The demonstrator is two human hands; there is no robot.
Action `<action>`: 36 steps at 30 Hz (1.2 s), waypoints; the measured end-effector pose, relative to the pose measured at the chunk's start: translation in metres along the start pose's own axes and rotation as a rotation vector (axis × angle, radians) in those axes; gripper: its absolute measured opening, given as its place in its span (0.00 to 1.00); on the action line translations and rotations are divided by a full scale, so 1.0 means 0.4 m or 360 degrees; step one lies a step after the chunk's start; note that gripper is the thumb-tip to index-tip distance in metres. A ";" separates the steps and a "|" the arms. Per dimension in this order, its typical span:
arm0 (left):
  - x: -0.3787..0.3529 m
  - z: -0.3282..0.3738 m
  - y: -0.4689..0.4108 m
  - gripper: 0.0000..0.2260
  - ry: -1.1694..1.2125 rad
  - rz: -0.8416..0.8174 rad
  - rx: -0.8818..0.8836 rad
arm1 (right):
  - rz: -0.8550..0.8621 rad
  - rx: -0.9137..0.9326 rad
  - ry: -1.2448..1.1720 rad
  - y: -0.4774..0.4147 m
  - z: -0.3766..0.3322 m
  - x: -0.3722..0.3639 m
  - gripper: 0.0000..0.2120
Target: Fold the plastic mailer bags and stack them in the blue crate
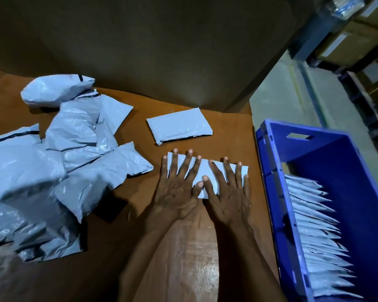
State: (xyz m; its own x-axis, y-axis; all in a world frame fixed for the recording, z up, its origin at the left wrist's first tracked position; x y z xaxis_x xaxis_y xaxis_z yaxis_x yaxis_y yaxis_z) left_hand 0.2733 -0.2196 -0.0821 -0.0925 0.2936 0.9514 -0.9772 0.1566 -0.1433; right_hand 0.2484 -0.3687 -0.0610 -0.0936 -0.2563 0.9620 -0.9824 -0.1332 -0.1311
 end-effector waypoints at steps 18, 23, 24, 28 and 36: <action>0.036 -0.003 0.036 0.29 -0.0010 -0.0003 0.0052 | -0.0109 0.0034 -0.0091 0.032 -0.003 -0.006 0.28; 0.018 -0.010 0.009 0.30 -0.0076 -0.0018 0.0092 | -0.0147 0.0032 -0.0005 0.005 0.004 -0.008 0.29; 0.012 -0.012 0.000 0.30 -0.0089 -0.0047 0.0108 | -0.0140 0.0037 -0.0002 -0.001 0.005 -0.008 0.30; 0.002 -0.031 -0.006 0.31 -0.0124 -0.0200 0.0134 | -0.0144 0.0039 -0.0027 0.002 0.005 0.002 0.33; 0.091 -0.081 0.071 0.23 0.0271 -0.0021 0.0008 | 0.0496 0.0152 -0.0510 0.104 0.057 0.131 0.18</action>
State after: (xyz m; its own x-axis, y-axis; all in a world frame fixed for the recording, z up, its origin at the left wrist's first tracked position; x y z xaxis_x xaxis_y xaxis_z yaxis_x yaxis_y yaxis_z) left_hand 0.2485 -0.1741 -0.0605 -0.0463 0.4474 0.8931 -0.9790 0.1571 -0.1295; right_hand 0.2064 -0.4093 -0.0214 -0.3129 -0.5795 0.7525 -0.8945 -0.0866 -0.4387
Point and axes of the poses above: each hand's wrist, its own y-axis away from the middle knuckle, its own x-axis out of the back of the hand, z = x × y, the point moved 8 cm from there along -y, towards the middle knuckle, and after that the axes turned 12 degrees about x, right-handed, at the moved point
